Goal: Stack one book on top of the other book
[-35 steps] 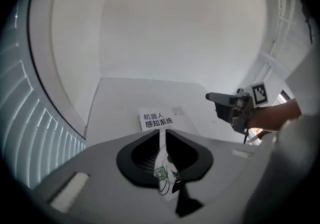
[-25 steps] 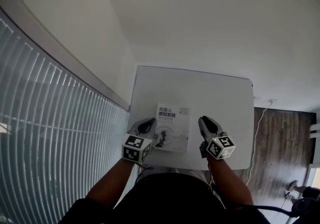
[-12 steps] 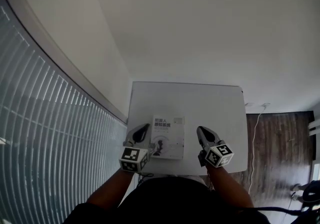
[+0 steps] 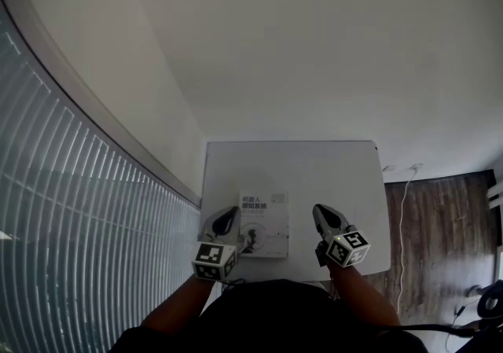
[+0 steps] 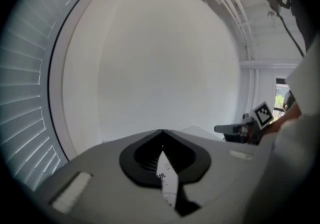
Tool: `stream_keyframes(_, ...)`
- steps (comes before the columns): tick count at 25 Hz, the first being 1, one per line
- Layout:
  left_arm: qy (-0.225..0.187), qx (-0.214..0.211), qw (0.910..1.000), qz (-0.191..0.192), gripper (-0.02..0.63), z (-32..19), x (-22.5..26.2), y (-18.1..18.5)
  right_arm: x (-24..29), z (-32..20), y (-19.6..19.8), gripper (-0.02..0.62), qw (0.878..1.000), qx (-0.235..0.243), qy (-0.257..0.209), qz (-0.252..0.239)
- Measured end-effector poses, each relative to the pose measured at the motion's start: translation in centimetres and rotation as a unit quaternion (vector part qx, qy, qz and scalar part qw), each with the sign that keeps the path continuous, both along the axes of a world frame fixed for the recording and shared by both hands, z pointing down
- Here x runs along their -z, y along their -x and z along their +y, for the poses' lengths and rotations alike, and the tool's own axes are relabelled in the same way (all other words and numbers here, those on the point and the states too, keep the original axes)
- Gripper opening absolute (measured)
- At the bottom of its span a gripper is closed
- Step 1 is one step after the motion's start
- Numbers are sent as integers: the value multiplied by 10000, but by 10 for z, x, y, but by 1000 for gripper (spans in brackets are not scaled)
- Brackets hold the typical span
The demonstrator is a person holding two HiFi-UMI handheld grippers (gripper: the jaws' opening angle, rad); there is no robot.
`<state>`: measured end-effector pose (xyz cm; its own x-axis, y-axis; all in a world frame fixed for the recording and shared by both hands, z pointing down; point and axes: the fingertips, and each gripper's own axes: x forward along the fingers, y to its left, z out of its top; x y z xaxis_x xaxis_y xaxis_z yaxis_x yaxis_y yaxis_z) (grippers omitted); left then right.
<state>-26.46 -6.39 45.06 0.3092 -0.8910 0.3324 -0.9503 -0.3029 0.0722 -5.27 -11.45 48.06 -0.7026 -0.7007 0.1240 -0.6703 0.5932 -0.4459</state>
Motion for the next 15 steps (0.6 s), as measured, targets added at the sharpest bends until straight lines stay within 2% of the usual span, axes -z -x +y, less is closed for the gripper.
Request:
stream_keyframes(3,46,20,10000,-32,3,5,20,-1,13,2,-6,2,9998,21,-4,214)
stream_keyframes(6,146,60,9999,15,3,7,34,-2,29,3,-3,2,10000,78,26,48)
stream_keyframes(15,124,-12,9999,77,3,-3,23,-2,14,-3,-2,2,9999,24,131,-29)
